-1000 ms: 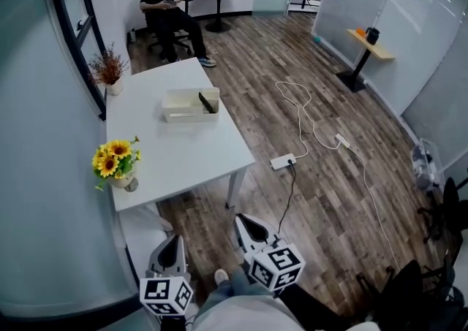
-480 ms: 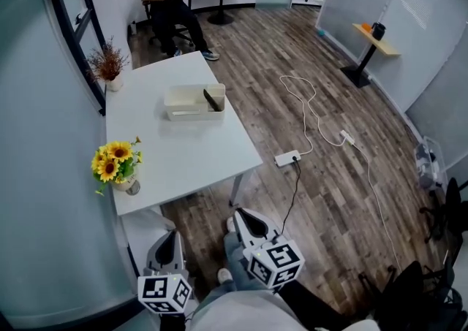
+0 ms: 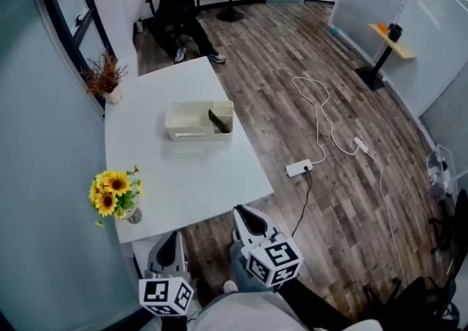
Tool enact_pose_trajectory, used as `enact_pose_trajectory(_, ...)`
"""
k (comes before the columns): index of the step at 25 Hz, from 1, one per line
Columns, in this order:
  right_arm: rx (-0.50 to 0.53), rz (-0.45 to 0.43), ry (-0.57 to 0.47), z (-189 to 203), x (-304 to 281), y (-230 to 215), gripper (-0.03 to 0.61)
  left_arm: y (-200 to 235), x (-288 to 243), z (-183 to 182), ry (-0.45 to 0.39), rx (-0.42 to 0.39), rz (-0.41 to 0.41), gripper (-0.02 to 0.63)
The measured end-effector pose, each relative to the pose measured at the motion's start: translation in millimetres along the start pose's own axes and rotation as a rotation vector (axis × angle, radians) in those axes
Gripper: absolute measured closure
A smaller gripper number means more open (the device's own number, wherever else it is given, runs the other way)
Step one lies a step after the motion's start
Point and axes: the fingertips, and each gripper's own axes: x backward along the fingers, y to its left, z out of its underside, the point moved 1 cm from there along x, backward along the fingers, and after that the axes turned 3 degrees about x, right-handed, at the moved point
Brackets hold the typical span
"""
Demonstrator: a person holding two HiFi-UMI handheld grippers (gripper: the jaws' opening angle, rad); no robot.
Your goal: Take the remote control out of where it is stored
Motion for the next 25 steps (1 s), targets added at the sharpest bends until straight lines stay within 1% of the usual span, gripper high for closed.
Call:
enact_pose_trajectory(3,0.006,-0.009,0.017,-12,-28,-20,0.571,4,-34,-13,0.005,0.01,-0.016,0.606)
enact_pose_trajectory(9,0.025,-0.041,0.064,-41,-87,-65,0.569,10,-100,-51,-0.012,0.016,-0.039,0.606)
enact_pose_trajectory(13,0.066,-0.04,0.07,-58,-114,-86,0.569,9,-133,-68,-0.026,0.024,-0.057,0.606)
enact_pose_trajectory(18,0.085,-0.026,0.074,-68,-136,-105,0.568,-3,-168,-75,-0.028,0.049,-0.036,0.606)
enact_pose_trajectory(25,0.09,0.004,0.092,-78,-169,-116,0.563,16,-197,-83,0.007,0.064,-0.035,0.606)
